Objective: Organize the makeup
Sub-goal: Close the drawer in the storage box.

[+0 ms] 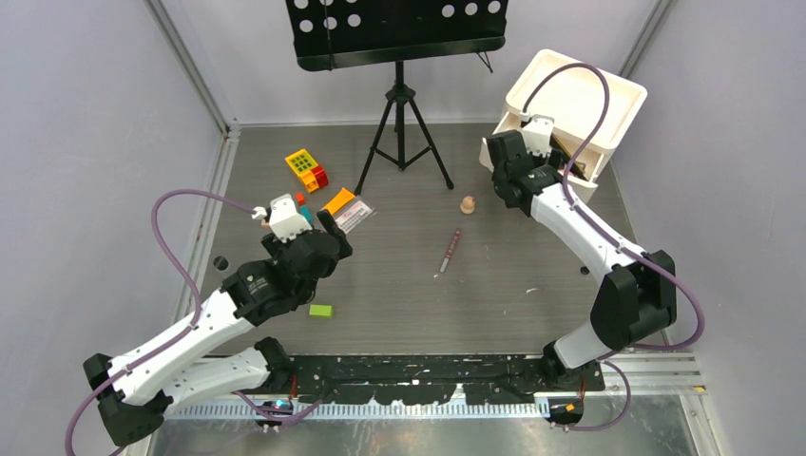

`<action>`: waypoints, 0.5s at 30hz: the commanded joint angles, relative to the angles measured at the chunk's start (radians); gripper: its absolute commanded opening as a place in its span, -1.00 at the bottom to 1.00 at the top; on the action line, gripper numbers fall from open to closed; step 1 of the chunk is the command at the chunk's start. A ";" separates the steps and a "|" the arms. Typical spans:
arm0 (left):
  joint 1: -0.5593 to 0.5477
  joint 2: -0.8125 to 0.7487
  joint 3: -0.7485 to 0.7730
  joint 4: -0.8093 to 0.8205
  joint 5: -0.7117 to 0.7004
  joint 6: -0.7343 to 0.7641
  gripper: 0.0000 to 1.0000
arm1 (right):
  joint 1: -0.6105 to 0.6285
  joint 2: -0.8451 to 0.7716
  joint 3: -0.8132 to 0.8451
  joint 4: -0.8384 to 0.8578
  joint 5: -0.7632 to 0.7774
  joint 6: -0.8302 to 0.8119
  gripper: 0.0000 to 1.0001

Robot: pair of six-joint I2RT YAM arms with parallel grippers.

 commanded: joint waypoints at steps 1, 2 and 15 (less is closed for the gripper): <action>0.003 -0.010 0.010 0.001 -0.009 0.004 0.81 | -0.048 0.000 0.039 0.230 0.080 -0.029 0.65; 0.003 -0.009 0.009 0.004 -0.007 0.003 0.81 | -0.061 0.005 0.043 0.243 0.075 -0.029 0.65; 0.003 -0.002 -0.011 0.020 0.011 0.001 0.81 | -0.191 0.181 0.141 0.355 0.047 -0.085 0.66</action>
